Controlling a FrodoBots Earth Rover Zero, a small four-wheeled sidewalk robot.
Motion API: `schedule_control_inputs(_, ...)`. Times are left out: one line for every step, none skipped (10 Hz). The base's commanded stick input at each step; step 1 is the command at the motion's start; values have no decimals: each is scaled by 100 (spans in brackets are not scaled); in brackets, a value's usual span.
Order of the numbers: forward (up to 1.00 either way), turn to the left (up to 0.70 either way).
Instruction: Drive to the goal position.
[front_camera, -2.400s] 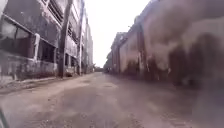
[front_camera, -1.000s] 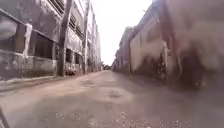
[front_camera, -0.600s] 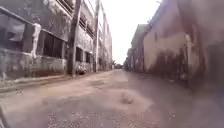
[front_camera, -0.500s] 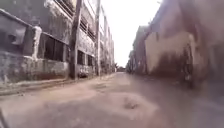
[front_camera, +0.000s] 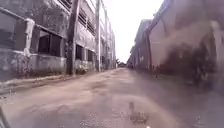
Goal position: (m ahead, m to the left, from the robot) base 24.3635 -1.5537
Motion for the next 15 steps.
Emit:
schedule_control_inputs(100,2)
schedule_control_inputs(100,2)
schedule_control_inputs(100,2)
schedule_control_inputs(100,2)
schedule_control_inputs(100,2)
schedule_control_inputs(100,-38)
schedule_control_inputs(100,2)
schedule_control_inputs(100,2)
schedule_control_inputs(100,2)
schedule_control_inputs(100,2)
schedule_control_inputs(100,2)
schedule_control_inputs(100,2)
schedule_control_inputs(100,2)
schedule_control_inputs(100,2)
schedule_control_inputs(100,2)
